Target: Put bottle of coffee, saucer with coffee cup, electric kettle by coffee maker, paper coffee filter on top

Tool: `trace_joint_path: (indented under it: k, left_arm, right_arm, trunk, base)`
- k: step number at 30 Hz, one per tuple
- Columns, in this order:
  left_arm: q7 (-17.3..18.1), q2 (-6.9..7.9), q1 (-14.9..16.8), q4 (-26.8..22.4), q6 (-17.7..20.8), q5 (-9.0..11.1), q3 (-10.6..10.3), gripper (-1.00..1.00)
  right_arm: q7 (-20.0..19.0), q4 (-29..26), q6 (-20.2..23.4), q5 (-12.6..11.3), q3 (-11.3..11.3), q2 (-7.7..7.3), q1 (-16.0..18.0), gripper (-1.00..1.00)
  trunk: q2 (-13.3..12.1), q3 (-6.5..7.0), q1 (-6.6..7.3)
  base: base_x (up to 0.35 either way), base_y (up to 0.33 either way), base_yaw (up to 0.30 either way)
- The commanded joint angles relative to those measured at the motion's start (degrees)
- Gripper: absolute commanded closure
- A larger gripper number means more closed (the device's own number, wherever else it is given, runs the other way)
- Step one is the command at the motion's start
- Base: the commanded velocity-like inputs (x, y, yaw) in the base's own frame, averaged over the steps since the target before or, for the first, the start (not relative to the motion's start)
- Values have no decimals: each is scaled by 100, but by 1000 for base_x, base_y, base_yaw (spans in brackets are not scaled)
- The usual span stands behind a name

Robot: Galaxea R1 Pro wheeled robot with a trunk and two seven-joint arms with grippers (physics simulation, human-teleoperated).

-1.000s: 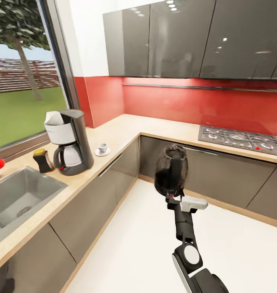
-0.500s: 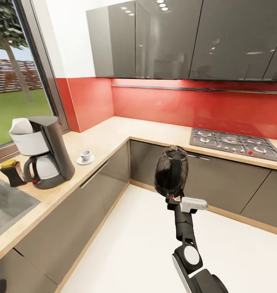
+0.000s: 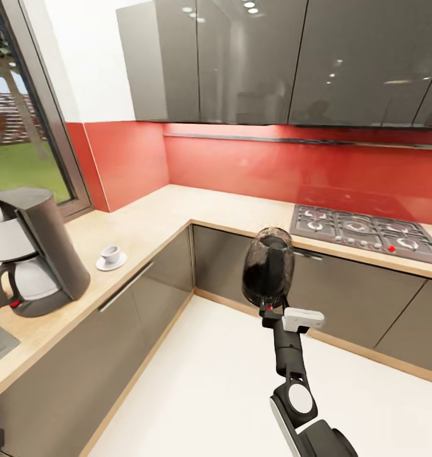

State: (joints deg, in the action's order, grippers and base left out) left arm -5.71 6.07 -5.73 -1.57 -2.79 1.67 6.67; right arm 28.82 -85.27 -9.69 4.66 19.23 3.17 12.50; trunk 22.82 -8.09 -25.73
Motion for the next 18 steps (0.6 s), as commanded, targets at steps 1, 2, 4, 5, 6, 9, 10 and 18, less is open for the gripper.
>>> trace_joint_path:
  k: [1, 2, 4, 5, 6, 9, 10, 18]
  left_arm:
    - [-4, -1, -1, -10, -11, 17, 34, -100]
    - [-5, -1, -3, -10, -11, 17, 35, -100]
    - [-7, -1, -3, -10, -11, 17, 39, -100]
    - [-8, 3, -6, -10, -10, 22, 42, -100]
    - [-8, 2, -4, -10, -9, 24, 44, -100]
    - [-9, 0, -4, -10, -10, 25, 45, -100]
    - [-9, -1, -3, -10, -10, 25, 45, -100]
    - [-8, -1, -3, -10, -11, 25, 45, -100]
  right_arm:
    - [45, -3, 11, 79, 10, -1, 7, 100]
    - [45, -2, 11, 79, 10, -1, 7, 100]
    - [45, -5, 11, 79, 10, -1, 7, 100]
    - [45, -5, 11, 79, 10, -1, 7, 100]
    - [45, -6, 11, 79, 10, -1, 7, 100]
    - [45, -7, 11, 79, 10, -1, 7, 100]
    - [45, -11, 11, 79, 10, -1, 7, 100]
    - [45, -13, 11, 79, 15, -1, 7, 100]
  trunk:
    - [10, -9, -6]
    - [10, -9, -6]
    - [10, -9, -6]
    - [10, -9, -6]
    - [10, -9, -6]
    - [10, -9, -6]
    - [10, -9, -6]
    - [10, -9, -6]
  base:
    - [282, -206, 0]
    - [283, -204, 0]
    - [286, -194, 0]
    - [306, -142, 0]
    - [313, -123, 0]
    - [317, -110, 0]
    - [320, -104, 0]
    - [320, -103, 0]
